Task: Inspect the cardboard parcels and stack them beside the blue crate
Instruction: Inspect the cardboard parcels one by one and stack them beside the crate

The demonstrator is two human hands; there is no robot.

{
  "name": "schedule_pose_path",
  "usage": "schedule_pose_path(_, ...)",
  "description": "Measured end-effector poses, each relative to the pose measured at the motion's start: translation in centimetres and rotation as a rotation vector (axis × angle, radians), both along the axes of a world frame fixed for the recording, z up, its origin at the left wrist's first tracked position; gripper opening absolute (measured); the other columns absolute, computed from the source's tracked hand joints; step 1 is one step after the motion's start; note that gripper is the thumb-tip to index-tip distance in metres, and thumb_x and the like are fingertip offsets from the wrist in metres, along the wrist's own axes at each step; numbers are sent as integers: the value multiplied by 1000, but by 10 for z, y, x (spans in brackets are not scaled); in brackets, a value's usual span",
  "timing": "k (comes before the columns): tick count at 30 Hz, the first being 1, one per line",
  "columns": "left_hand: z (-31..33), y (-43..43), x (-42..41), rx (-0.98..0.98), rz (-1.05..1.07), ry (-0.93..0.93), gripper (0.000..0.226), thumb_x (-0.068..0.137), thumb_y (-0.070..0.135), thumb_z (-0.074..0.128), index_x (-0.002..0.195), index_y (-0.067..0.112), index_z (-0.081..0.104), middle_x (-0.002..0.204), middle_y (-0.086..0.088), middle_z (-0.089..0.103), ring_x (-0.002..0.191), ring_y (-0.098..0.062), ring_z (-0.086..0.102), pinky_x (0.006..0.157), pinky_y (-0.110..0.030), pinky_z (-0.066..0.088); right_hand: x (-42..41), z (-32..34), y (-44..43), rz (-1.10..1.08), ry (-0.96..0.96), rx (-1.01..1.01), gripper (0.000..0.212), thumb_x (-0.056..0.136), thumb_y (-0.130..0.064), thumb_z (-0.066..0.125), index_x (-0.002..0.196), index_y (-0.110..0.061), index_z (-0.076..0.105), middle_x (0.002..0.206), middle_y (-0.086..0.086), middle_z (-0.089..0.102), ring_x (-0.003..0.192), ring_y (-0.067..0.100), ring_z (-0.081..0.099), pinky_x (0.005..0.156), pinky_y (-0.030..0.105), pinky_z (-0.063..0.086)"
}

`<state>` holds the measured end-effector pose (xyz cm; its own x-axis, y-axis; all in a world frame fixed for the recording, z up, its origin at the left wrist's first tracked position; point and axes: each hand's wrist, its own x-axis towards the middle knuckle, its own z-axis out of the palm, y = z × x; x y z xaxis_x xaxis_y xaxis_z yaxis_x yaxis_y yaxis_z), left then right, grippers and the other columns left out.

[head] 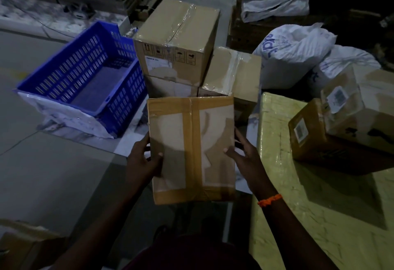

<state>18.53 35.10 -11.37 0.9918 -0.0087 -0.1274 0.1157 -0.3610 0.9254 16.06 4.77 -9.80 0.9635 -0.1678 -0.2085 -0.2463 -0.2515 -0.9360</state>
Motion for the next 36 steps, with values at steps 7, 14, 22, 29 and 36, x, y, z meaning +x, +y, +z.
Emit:
schedule_pose_path(7,9,-14,21,41,53,43,58,80,42,66,135,30,54,124,4,64,112,-13,62,88,-42,58,33,-8,3,49,54,-59,84,81,-34,74,156,-41,38,145,-4,58,126,14,60,105,46,53)
schedule_pose_path(14,-4,-8,42,201,-81,162,52,85,13,72,135,12,56,119,-8,68,103,-22,68,82,-43,62,46,-23,14,59,102,-89,66,94,-2,66,152,-25,44,120,-7,62,102,6,61,73,10,47)
schedule_pose_path(22,-6,-2,42,138,-161,135,63,87,29,72,144,14,51,136,-10,62,125,-24,59,103,-49,52,19,-43,7,-16,133,-44,60,94,-18,74,149,-18,51,132,0,65,114,11,64,86,26,58)
schedule_pose_path(29,-22,30,-19,-19,-236,279,99,65,71,77,151,34,44,147,6,52,131,-18,53,98,-50,56,-76,-51,20,2,183,34,66,97,-30,72,154,-39,41,138,-22,59,124,-5,58,95,18,54)
schedule_pose_path(36,21,22,-30,-95,-262,87,74,84,53,77,150,38,46,139,15,60,120,-1,61,91,-30,59,-115,-10,40,-200,96,187,50,92,-35,75,137,-47,56,125,-21,71,119,4,66,96,28,56)
